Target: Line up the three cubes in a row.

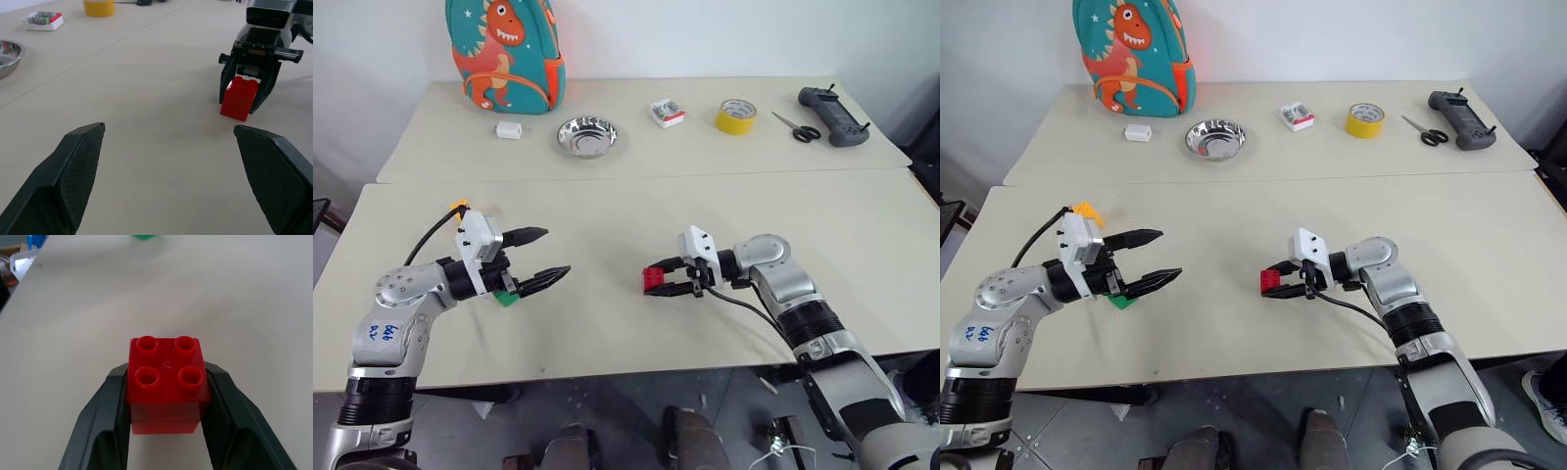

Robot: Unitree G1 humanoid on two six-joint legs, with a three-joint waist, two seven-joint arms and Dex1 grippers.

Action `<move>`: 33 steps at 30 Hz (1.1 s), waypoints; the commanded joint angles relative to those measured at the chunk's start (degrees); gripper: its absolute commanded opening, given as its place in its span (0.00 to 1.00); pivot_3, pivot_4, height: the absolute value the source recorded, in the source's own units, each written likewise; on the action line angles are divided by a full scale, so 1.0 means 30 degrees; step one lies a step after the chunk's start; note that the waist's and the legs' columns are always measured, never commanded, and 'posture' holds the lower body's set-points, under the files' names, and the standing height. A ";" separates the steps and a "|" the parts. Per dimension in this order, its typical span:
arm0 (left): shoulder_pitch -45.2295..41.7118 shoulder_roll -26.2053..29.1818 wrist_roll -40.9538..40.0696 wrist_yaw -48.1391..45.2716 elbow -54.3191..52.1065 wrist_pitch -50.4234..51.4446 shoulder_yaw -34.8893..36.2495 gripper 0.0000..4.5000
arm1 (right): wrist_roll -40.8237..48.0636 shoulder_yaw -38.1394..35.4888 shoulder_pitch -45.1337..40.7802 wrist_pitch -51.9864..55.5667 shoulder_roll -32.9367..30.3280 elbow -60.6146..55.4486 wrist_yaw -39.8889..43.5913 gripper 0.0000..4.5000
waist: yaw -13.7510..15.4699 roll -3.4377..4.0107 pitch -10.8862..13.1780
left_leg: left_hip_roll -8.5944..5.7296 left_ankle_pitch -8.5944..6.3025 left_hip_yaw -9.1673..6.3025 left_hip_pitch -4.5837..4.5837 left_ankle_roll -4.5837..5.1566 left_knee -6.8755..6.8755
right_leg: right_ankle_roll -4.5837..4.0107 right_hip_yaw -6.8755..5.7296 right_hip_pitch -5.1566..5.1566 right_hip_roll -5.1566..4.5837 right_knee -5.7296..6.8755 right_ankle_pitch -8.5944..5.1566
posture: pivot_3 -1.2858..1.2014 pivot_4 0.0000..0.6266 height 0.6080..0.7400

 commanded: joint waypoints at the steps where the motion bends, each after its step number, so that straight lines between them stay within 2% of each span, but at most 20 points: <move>1: 0.0097 0.0364 -0.0326 -0.0347 -0.0028 -0.0343 0.0656 1.00 | 0.0012 -0.0437 -0.0558 -0.0685 0.0397 0.0789 0.0248 0.50 | -0.0038 0.0000 0.0000 | 0.0000 0.0000 0.0000 0.0000 0.0000 0.0000 | 0.0000 -0.0001 0.0000 0.0000 0.0000 0.0000 | 0.52 0.24 1.00; 5: 0.0723 0.0516 -0.0757 -0.0520 0.0056 -0.0405 0.1774 1.00 | 0.0042 -0.0716 -0.0631 -0.1325 0.0476 0.1093 0.0356 0.77 | -0.0072 0.0001 0.0000 | 0.0003 0.0000 -0.0005 0.0001 -0.0001 -0.0002 | -0.0001 -0.0004 -0.0001 0.0000 0.0011 0.0000 | 0.52 0.24 1.00; 8: 0.2498 0.0302 -0.2152 -0.0678 -0.0378 -0.0912 0.4552 1.00 | 0.1326 -0.1895 -0.0137 -0.1823 0.0040 -0.0473 0.0726 0.99 | -0.0070 0.0002 0.0001 | 0.0007 0.0000 -0.0009 -0.0002 -0.0001 -0.0001 | 0.0000 -0.0005 -0.0001 0.0000 0.0010 0.0000 | 0.52 0.24 1.00; 13: 0.7115 0.0441 -0.3169 -0.1066 0.1163 -0.1631 0.9881 1.00 | 0.5874 -0.3915 0.1564 0.0405 -0.0807 -0.5380 0.3513 0.99 | -0.0125 0.0008 0.0005 | 0.0024 -0.0009 -0.0016 0.0019 -0.0016 -0.0043 | -0.0001 -0.0021 -0.0001 0.0003 -0.0007 0.0000 | 0.52 0.24 1.00; 15: 0.8723 0.0561 -0.3700 -0.1490 0.1849 -0.1208 1.1293 1.00 | 0.7494 -0.4401 0.2517 0.0635 -0.0514 -0.6961 0.3833 0.99 | -0.0065 0.0003 0.0004 | 0.0024 -0.0010 -0.0012 0.0021 -0.0015 -0.0045 | -0.0001 -0.0026 0.0002 0.0002 -0.0014 -0.0001 | 0.52 0.24 1.00; 17: 1.0024 0.0676 -0.4351 -0.1787 0.2130 -0.0321 1.2188 1.00 | 0.7872 -0.4390 0.3539 0.0017 -0.0311 -0.7943 0.4052 0.99 | 0.0006 -0.0024 0.0001 | 0.0028 -0.0011 -0.0015 0.0023 -0.0014 -0.0034 | -0.0003 -0.0028 0.0017 0.0003 -0.0019 -0.0001 | 0.52 0.24 1.00; 20: 1.1269 0.0794 -0.3906 -0.2560 0.2258 -0.0633 1.2022 1.00 | 0.8686 -0.3371 0.4292 0.0647 -0.1049 -0.8553 0.4135 0.99 | 0.0431 -0.0030 0.0003 | 0.0026 -0.0036 -0.0015 0.0025 0.0008 0.0007 | -0.0003 -0.0023 0.0036 -0.0005 -0.0024 -0.0001 | 0.52 0.24 1.00; 23: 1.1310 0.0588 -0.2789 -0.2924 0.2131 -0.1976 1.0652 1.00 | 0.8348 -0.2905 0.4526 -0.0741 -0.1096 -0.7892 0.4139 0.99 | 0.0587 -0.0032 0.0001 | 0.0018 -0.0050 -0.0005 0.0019 0.0018 0.0046 | -0.0006 -0.0018 0.0040 -0.0019 -0.0021 -0.0002 | 0.52 0.24 1.00; 27: 1.0059 0.0471 -0.2183 -0.2789 0.2137 -0.2597 0.8698 1.00 | 0.8437 -0.2523 0.4739 -0.0845 -0.1457 -0.8276 0.4138 0.99 | 0.0597 -0.0034 0.0000 | 0.0020 -0.0054 -0.0007 0.0023 0.0012 0.0043 | -0.0011 -0.0026 0.0033 -0.0016 -0.0002 -0.0003 | 0.52 0.24 1.00; 33: 0.6697 0.0508 -0.0783 -0.2936 0.3982 -0.3335 0.5313 1.00 | 0.8342 -0.2810 0.5293 -0.0272 -0.2174 -0.9135 0.4013 0.99 | 0.0465 -0.0034 -0.0001 | 0.0020 -0.0054 0.0002 0.0024 0.0010 0.0040 | -0.0011 -0.0030 0.0026 -0.0014 0.0017 -0.0002 | 0.52 0.24 1.00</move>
